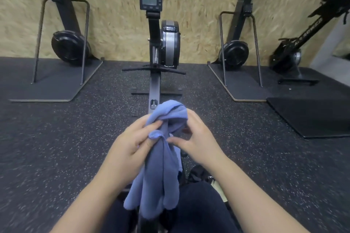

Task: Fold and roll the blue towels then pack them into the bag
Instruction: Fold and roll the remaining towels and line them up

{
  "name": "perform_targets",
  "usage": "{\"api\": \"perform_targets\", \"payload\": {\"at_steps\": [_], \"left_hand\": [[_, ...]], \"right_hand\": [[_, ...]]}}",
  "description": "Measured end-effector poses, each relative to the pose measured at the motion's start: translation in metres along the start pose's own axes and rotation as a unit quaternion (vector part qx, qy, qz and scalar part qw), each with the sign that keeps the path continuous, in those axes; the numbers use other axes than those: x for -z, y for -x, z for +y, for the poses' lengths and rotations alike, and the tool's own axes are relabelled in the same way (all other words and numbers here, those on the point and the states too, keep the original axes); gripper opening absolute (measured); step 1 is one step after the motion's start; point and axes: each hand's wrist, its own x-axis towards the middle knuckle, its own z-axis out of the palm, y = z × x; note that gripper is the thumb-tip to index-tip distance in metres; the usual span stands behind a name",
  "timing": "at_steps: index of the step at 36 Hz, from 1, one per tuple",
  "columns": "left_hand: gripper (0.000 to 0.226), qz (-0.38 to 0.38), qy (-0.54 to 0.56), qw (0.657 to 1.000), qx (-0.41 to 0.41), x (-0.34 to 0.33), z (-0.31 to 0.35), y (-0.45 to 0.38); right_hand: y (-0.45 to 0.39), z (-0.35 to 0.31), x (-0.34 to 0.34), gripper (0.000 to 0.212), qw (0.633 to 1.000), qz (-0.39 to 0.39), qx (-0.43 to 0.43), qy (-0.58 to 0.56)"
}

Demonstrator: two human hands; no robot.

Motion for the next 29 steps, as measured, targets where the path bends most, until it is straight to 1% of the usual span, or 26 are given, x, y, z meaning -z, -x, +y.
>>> {"api": "perform_targets", "payload": {"at_steps": [2,4,6,9,11,13,16,19,22,24,26,28,29], "left_hand": [[0.035,-0.014,-0.016,1.000,0.001,0.003,0.001,0.007],[0.039,-0.025,-0.010,0.999,0.022,0.007,-0.002,0.017],[0.038,-0.046,0.003,0.998,0.039,0.010,-0.004,0.028],[0.033,-0.087,0.003,0.994,0.065,0.012,-0.010,0.044],[0.029,-0.095,0.013,0.990,0.102,0.013,-0.019,0.057],[0.030,-0.103,0.014,0.985,0.139,0.015,-0.028,0.068],[0.032,-0.123,0.004,0.980,0.153,0.021,-0.039,0.082],[0.027,-0.149,-0.035,0.973,0.175,0.030,-0.059,0.097],[0.032,-0.135,-0.070,0.965,0.214,0.039,-0.080,0.112],[0.033,-0.121,-0.065,0.963,0.232,0.045,-0.082,0.116],[0.045,-0.094,-0.055,0.964,0.242,0.052,-0.081,0.117],[0.064,-0.062,-0.070,0.965,0.245,0.059,-0.078,0.115],[0.069,-0.049,-0.076,0.965,0.245,0.062,-0.076,0.113]], "right_hand": [[0.005,-0.005,-0.007,0.056,0.999,0.014,-0.011,-0.035],[0.010,-0.008,-0.016,0.050,0.997,0.025,-0.023,-0.070],[0.016,-0.010,-0.025,0.045,0.995,0.032,-0.032,-0.091],[0.024,-0.010,-0.039,0.030,0.991,0.037,-0.062,-0.109],[0.029,-0.005,-0.048,0.027,0.990,0.040,-0.091,-0.104],[0.034,0.002,-0.056,0.027,0.988,0.042,-0.117,-0.087],[0.041,0.011,-0.068,0.021,0.984,0.037,-0.156,-0.081],[0.048,0.020,-0.079,0.021,0.983,0.020,-0.179,-0.045],[0.055,0.028,-0.087,0.020,0.981,-0.015,-0.194,0.006],[0.059,0.034,-0.091,0.021,0.979,-0.032,-0.198,0.036],[0.061,0.039,-0.094,0.023,0.975,-0.041,-0.211,0.048],[0.063,0.044,-0.098,0.022,0.970,-0.054,-0.230,0.063],[0.064,0.047,-0.100,0.023,0.966,-0.064,-0.239,0.077]]}}
